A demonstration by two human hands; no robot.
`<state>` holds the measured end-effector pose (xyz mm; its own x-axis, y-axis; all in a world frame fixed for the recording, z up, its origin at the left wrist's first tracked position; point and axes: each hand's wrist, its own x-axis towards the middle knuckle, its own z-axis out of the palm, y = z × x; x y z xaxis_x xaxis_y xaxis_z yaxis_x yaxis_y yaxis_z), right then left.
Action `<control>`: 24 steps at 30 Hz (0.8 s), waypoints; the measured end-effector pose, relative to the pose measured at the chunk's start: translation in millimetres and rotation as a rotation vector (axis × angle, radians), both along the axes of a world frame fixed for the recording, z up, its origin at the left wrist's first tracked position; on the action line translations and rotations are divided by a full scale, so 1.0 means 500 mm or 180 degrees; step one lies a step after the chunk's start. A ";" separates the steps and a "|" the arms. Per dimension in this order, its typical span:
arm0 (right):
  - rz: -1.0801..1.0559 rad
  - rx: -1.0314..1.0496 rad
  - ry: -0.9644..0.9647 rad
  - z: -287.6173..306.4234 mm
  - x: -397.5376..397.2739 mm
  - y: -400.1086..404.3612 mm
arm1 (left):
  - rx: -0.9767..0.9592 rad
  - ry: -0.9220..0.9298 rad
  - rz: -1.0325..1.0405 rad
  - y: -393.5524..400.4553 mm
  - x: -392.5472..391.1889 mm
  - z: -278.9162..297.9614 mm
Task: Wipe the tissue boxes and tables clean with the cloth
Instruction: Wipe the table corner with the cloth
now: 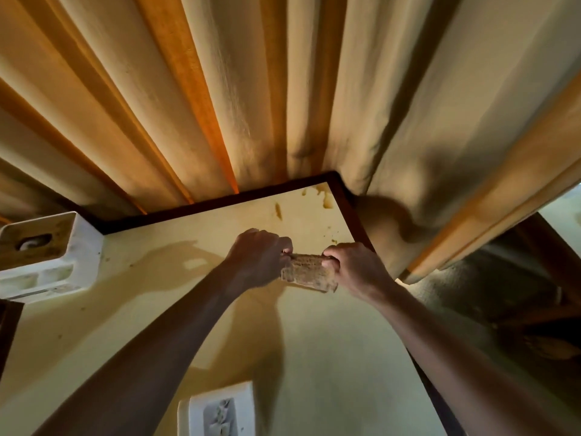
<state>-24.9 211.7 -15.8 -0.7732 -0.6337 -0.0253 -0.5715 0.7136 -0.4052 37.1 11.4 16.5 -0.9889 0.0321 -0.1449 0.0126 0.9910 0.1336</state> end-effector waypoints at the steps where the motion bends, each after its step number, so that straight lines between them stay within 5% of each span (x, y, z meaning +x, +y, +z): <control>1: 0.0031 0.0044 -0.0003 -0.003 -0.030 -0.004 | -0.0008 0.0028 0.0045 0.001 -0.025 -0.006; 7: 0.0257 0.0194 -0.0154 -0.002 -0.221 -0.034 | -0.0079 0.0327 0.0249 -0.010 -0.190 -0.020; 16: 0.0089 -0.0116 0.1293 0.030 -0.417 -0.076 | -0.0554 0.1631 0.0440 -0.031 -0.388 0.001; 20: 0.0093 -0.0345 0.1749 -0.032 -0.418 -0.067 | -0.0687 0.1799 0.0214 -0.030 -0.390 -0.078; 24: 0.0234 -0.0026 0.1521 -0.149 -0.366 -0.024 | -0.0714 0.1613 -0.0414 -0.013 -0.337 -0.197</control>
<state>-208.0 199.7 -90.4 -0.6502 -0.6858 0.3271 -0.7439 0.6622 -0.0903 -131.3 4.7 -82.1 -0.9266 0.1815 0.3294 0.1442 0.9804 -0.1345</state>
